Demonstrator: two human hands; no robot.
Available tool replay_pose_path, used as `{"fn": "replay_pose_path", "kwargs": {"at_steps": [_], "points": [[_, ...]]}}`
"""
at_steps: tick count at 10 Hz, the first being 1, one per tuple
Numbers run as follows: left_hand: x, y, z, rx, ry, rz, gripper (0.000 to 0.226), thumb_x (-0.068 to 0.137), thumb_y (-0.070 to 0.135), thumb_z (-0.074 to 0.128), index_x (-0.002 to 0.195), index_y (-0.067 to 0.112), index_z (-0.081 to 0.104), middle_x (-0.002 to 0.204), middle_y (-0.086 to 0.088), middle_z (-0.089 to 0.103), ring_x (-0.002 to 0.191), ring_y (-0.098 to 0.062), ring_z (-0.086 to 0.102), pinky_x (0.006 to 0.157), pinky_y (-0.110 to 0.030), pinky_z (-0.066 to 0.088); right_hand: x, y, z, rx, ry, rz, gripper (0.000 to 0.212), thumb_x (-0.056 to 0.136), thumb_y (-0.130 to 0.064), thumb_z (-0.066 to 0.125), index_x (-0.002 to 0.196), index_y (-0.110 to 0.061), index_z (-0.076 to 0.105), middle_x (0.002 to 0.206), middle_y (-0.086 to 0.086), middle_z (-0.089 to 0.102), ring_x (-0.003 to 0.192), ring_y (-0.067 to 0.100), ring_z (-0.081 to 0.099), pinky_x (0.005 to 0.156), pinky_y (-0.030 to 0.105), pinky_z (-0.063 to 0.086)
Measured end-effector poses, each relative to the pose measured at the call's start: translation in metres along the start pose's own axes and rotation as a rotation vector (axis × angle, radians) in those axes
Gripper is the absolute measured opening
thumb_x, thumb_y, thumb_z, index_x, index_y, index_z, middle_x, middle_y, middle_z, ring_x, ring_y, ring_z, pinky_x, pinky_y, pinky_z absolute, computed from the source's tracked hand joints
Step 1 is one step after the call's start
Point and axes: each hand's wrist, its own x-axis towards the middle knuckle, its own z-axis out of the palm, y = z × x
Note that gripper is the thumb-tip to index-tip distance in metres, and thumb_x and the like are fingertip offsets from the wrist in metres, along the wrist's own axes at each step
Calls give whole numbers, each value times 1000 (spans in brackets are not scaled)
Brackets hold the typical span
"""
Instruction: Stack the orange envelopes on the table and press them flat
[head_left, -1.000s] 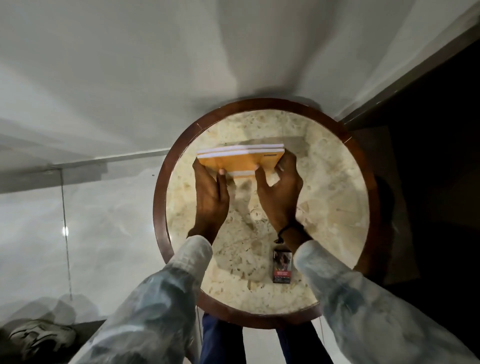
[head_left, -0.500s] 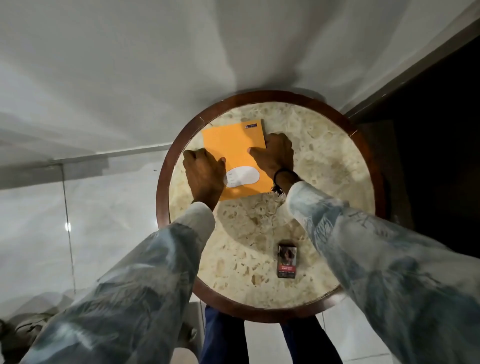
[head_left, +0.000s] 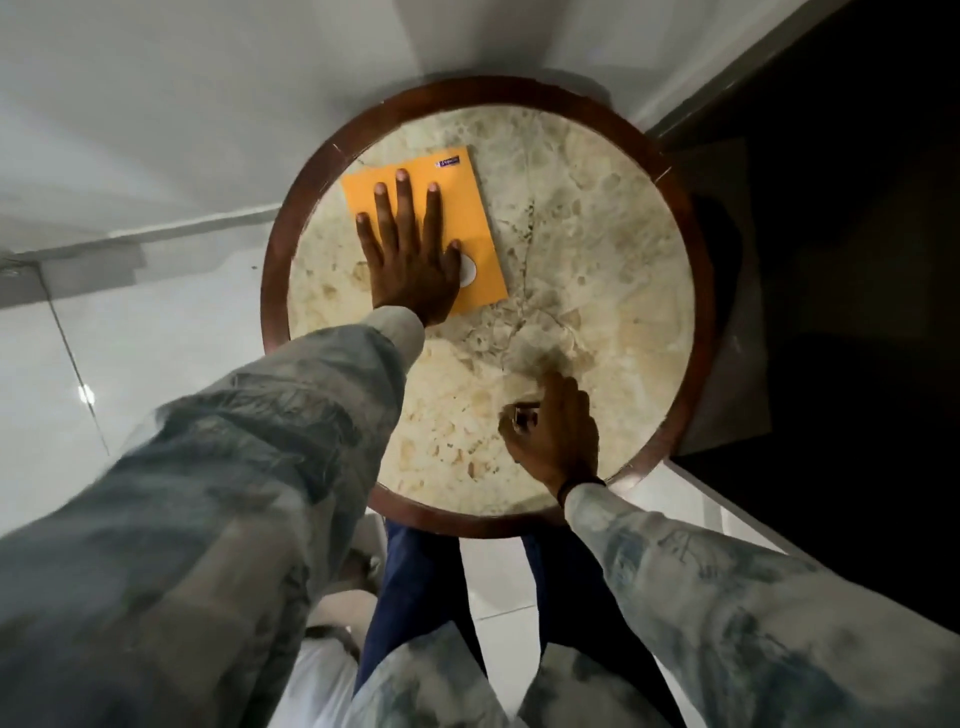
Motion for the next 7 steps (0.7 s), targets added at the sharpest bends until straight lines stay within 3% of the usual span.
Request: {"fn": "replay_pose_path", "kwargs": {"at_steps": [1, 3, 4, 6, 7], "points": [[2, -1, -1, -2, -4, 6, 70, 106, 49, 24, 165, 18, 6, 174, -17, 0, 161, -42, -2, 127, -66, 3, 6, 1, 4, 45, -25, -1, 65, 84, -28, 69, 142, -11, 44, 133, 16, 50, 118, 41, 56, 76, 45, 59], [3, -2, 6, 10, 24, 15, 69, 106, 49, 26, 165, 17, 8, 174, -17, 1, 161, -43, -1, 127, -66, 4, 115, -35, -60, 266, 246, -60, 58, 88, -25, 71, 138, -5, 51, 131, 19, 56, 119, 40, 59, 93, 50, 56], [5, -5, 12, 21, 37, 24, 70, 106, 51, 25, 165, 18, 7, 174, -17, 1, 161, -42, -1, 127, -66, 5, 166, -63, -96, 307, 367, -117, 59, 85, -24, 75, 136, -6, 50, 126, 17, 62, 115, 37, 63, 85, 48, 58], [5, -4, 11, 63, 24, 12, 71, 105, 51, 24, 165, 20, 3, 174, -14, -5, 161, -40, -5, 128, -64, 3, 189, -74, -114, 298, 326, -169, 68, 81, -24, 80, 139, -12, 48, 132, 13, 61, 120, 34, 60, 88, 40, 56], [0, 4, -5, 70, 4, 5, 72, 106, 52, 24, 165, 21, -2, 174, -12, -11, 161, -37, -10, 129, -62, 4, 173, -74, -154, 595, 404, -170, 64, 79, -25, 87, 132, -8, 55, 127, 12, 65, 115, 31, 65, 93, 48, 58]]}}
